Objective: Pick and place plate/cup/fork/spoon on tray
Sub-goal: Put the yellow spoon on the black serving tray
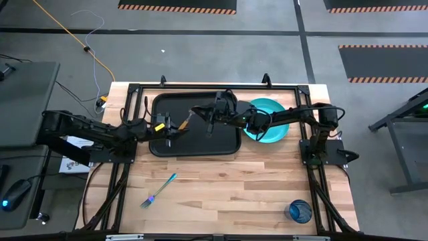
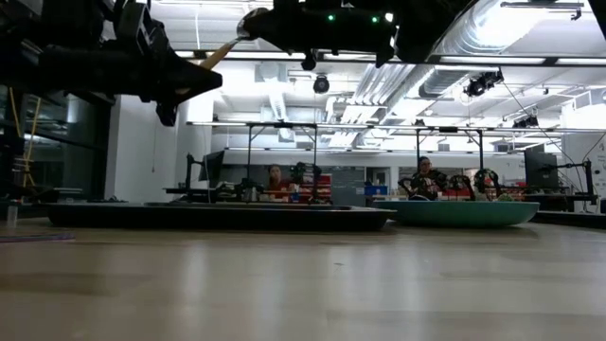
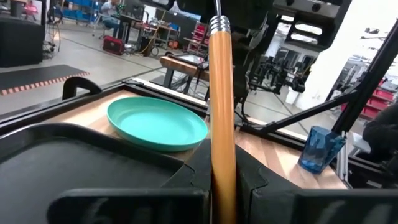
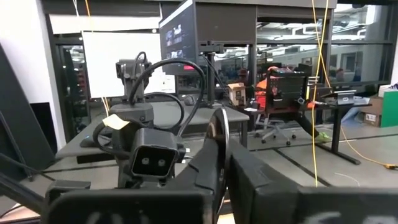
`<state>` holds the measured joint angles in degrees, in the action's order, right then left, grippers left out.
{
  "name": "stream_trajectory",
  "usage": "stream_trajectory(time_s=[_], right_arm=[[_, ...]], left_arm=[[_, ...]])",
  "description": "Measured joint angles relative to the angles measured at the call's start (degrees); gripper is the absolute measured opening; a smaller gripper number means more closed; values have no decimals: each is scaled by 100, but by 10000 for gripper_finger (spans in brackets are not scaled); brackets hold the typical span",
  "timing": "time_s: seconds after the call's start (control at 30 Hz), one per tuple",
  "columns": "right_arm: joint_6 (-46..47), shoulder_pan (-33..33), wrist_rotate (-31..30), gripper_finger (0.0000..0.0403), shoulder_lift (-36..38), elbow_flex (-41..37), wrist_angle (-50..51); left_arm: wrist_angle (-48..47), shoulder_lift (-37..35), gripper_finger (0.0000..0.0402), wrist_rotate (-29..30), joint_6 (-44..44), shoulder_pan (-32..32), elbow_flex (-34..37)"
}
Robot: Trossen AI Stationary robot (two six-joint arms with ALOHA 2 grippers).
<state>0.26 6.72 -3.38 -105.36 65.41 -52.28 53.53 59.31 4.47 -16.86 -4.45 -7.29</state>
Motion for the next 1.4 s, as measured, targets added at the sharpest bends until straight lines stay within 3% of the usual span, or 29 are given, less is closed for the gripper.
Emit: stream_trajectory(time_s=[0.27, 0.5, 0.67, 0.77, 1.03, 1.2, 1.4], right_arm=[[30, 22, -24, 4, 136, 17, 642], [-296, 44, -601, 2, 936, 15, 2652], [-301, 222, -754, 2, 1442, 17, 4438], [-78, 502, -447, 1, 1483, 15, 5297], [233, 1286, 1648, 1, 1023, 11, 5837], [233, 1589, 2127, 0, 680, 11, 5865], [423, 1877, 2247, 0, 391, 13, 5830]], left_arm=[[-53, -190, 79, 103, 509, -4, 0], [-687, -810, 142, 134, 671, -4, -4], [-926, -1379, 161, 142, 913, -4, -2], [-930, -1643, 161, 82, 1127, -4, -2], [-1073, -1961, 163, 8, 1263, -4, -2], [-1090, -1963, 161, 8, 1263, -4, -2], [-1090, -1963, 163, 9, 1263, -4, -2]])
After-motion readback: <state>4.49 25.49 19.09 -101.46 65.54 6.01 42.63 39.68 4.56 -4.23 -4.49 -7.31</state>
